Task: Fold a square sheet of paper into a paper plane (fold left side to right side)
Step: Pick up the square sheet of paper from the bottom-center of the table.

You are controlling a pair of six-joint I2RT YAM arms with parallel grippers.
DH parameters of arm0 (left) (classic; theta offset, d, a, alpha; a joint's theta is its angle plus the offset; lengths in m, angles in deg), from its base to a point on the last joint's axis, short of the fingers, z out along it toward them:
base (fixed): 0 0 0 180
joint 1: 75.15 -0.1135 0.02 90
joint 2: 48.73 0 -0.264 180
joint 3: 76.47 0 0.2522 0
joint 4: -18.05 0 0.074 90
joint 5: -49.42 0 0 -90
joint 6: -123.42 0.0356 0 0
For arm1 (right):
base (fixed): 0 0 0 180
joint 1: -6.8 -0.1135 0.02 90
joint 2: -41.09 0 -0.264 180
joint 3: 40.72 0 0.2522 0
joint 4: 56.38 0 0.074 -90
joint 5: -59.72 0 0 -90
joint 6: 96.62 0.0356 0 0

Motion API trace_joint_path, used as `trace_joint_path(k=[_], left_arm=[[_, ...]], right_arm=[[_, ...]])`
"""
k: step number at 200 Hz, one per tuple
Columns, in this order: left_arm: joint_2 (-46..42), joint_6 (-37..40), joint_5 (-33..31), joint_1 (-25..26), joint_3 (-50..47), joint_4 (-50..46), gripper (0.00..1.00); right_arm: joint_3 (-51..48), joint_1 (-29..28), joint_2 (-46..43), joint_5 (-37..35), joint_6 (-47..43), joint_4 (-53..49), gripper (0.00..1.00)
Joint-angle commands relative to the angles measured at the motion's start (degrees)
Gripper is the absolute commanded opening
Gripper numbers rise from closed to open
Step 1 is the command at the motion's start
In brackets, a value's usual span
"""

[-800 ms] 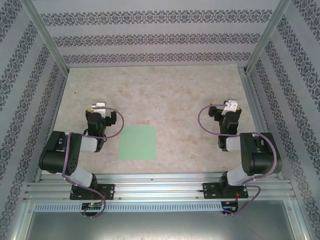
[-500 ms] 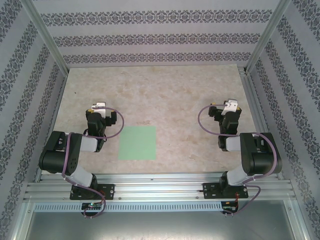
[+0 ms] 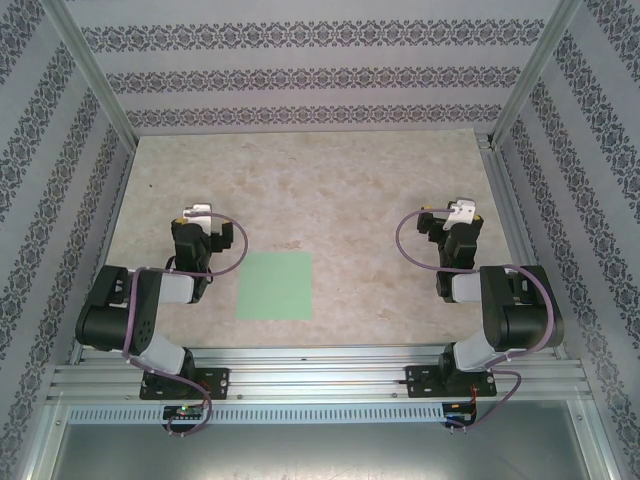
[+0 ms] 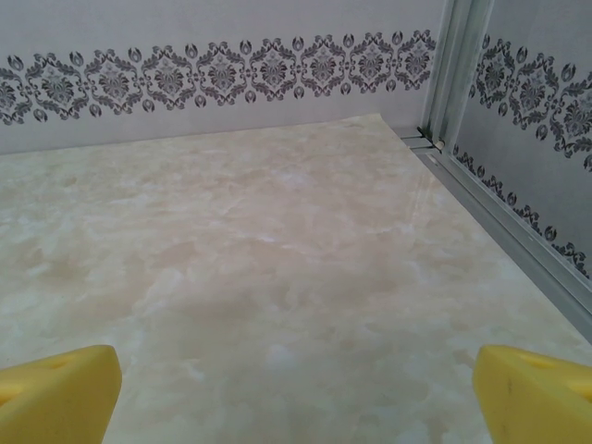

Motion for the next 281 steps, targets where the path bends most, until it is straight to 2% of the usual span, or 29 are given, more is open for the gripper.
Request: trace_joint_path(k=[1, 13, 25, 38, 53, 78, 96, 114, 148, 166, 204, 240, 281], left_arm=[[-11.2, -3.8, -2.0, -0.8, 6.8, -17.7, 1.0], [-16.0, -9.0, -1.8, -0.8, 11.6, -31.3, 1.0], [-19.0, -16.7, 0.1, -0.8, 16.0, -43.8, 1.0], [-19.9, -22.9, 5.9, -0.8, 19.6, -54.6, 1.0], [-18.8, -26.3, 14.0, -0.6, 22.3, -63.4, 1.0], [-16.6, -30.0, 26.4, 0.1, 22.7, -72.7, 0.99], [-16.6, -31.5, 33.1, 1.1, 20.6, -74.8, 0.98], [-16.9, -33.2, 37.5, 1.9, 18.4, -75.6, 0.92], [-16.7, -35.4, 42.9, 3.7, 14.6, -74.2, 0.81], [-16.1, -35.6, 43.5, 5.2, 13.2, -73.7, 0.76], [-15.0, -37.6, 43.3, 7.0, 9.1, -69.6, 0.72], [-10.7, -38.3, 41.7, 10.9, 8.2, -66.9, 0.71], [-7.9, -38.3, 38.4, 13.2, 8.7, -66.6, 0.69]], right_arm=[[3.4, -0.8, -8.5, -4.5, 1.5, -12.2, 0.98], [8.7, -0.9, -14.0, -4.8, 5.9, -28.9, 0.98], [13.7, -1.3, -16.8, -1.2, 9.3, -42.1, 0.98], [17.8, -3.4, -18.1, 0.0, 13.5, -53.6, 0.98], [20.6, -7.4, -18.5, 1.1, 18.5, -62.5, 0.98], [22.9, -16.6, -17.2, 3.5, 25.7, -69.3, 0.98], [25.2, -25.5, -14.0, 2.7, 29.9, -71.4, 0.98], [29.2, -34.6, -8.6, 1.0, 32.9, -72.7, 0.98], [41.0, -44.9, 6.4, 1.8, 35.1, -76.4, 0.95], [46.6, -47.3, 14.0, 3.7, 36.8, -78.0, 0.92], [55.2, -50.8, 24.7, 3.6, 38.7, -80.3, 0.93], [59.3, -52.1, 30.1, 4.3, 39.6, -83.0, 0.94], [59.9, -53.8, 32.8, 9.8, 41.3, -82.5, 0.91]])
